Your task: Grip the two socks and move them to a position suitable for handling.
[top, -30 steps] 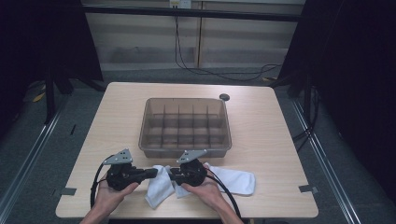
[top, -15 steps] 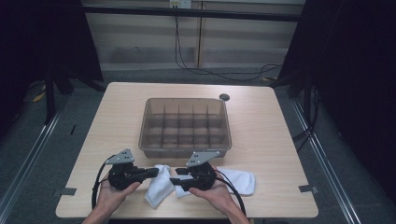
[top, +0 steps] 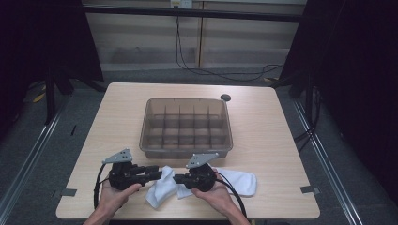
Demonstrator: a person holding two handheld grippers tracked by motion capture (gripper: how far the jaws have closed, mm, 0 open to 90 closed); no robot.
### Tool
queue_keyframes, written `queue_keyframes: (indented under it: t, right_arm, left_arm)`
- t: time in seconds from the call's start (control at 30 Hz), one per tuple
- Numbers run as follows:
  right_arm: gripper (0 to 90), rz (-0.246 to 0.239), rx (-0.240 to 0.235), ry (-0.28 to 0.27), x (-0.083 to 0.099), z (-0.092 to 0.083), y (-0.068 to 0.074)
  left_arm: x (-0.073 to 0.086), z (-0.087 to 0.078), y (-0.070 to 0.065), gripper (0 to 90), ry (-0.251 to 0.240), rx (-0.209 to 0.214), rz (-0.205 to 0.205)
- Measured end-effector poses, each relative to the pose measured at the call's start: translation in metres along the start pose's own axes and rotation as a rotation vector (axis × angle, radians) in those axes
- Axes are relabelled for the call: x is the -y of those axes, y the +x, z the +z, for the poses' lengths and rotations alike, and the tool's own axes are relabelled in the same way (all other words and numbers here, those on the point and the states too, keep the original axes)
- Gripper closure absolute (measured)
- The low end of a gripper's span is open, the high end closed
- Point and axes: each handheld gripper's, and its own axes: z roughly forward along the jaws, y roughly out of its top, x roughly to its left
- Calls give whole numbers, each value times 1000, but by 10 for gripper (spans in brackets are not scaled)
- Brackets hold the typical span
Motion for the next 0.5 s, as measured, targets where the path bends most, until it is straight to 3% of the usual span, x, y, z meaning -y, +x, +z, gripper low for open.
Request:
queue_keyframes:
  t: [0.03,0.1,0.17,0.23,0.3,0.4,0.43,0.5]
  right_arm:
    - [889,4,5,3,1,-1,0]
    - [889,3,11,14,4,-2,-1]
    - [889,9,18,18,5,-2,-3]
    - [889,12,27,24,6,-1,-3]
    - [887,14,26,32,7,-1,-4]
    - [887,16,29,28,7,-1,-4]
    - [887,15,26,26,7,-1,-4]
    - [888,13,25,23,6,-1,-4]
  left_arm:
    - [0,-1,1,689,0,-20,7]
    - [2,4,5,751,64,-108,26]
    - [4,13,8,750,135,-134,3]
    - [7,22,8,699,177,-176,26]
    - [7,28,8,637,196,-172,30]
    - [10,34,12,616,246,-212,30]
    - [11,34,13,645,258,-229,39]
    - [11,31,15,811,255,-205,35]
